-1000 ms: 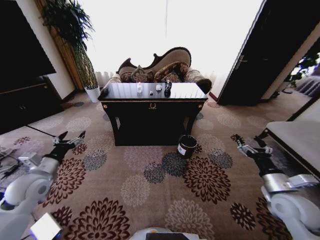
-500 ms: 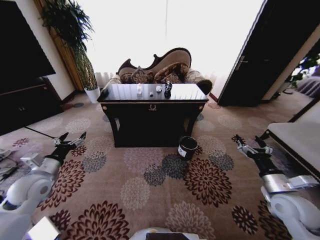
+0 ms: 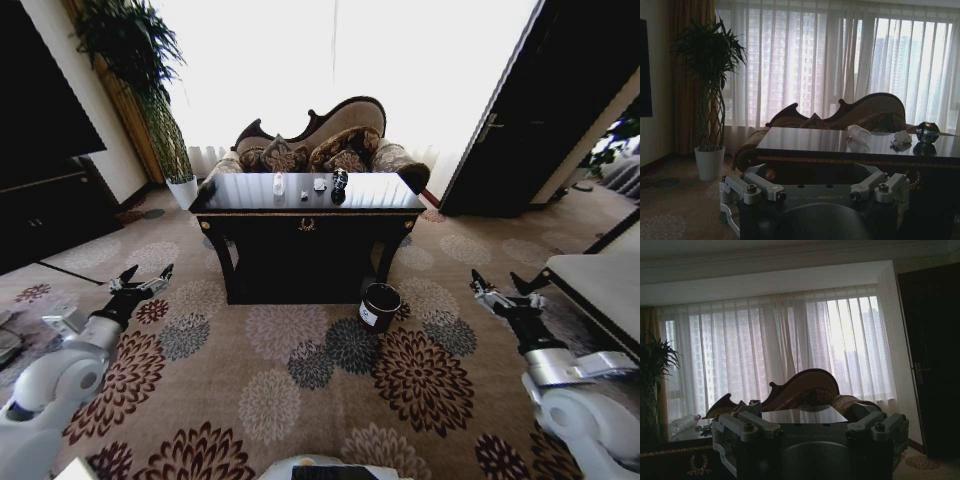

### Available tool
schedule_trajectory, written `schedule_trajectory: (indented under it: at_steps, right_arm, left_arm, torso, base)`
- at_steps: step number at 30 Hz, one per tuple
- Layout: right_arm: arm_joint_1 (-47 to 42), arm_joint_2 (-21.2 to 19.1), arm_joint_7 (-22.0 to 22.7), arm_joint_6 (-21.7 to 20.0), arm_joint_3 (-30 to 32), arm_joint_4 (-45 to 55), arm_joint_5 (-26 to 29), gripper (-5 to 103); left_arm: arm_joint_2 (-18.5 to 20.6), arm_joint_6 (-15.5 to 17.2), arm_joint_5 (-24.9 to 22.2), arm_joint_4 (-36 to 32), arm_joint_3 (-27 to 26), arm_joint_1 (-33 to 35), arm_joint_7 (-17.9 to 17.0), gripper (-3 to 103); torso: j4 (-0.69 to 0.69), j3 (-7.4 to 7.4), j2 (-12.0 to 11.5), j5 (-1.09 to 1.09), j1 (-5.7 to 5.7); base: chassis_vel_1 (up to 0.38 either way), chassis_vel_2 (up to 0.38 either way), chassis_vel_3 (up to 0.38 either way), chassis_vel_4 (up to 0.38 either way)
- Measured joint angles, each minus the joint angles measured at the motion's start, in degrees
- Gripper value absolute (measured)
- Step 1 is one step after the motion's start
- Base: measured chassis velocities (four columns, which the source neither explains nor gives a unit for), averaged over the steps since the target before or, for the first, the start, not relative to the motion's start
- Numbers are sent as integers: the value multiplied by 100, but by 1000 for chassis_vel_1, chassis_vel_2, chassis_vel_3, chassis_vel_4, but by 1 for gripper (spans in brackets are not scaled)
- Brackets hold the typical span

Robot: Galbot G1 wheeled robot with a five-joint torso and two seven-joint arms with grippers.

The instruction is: Move to the front of the table and place the trash on the table into the trash bin.

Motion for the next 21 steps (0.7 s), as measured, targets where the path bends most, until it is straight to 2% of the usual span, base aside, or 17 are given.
schedule_trajectory:
  at_steps: [21]
  right_arm:
    - [-8,31,9,-14,-4,58,3,100]
  left_arm:
    - [-3,14,-22,-9,-38,3,2,99]
  torso:
    - [1,0,0,0,0]
  base:
    - [-134,136,136,-144]
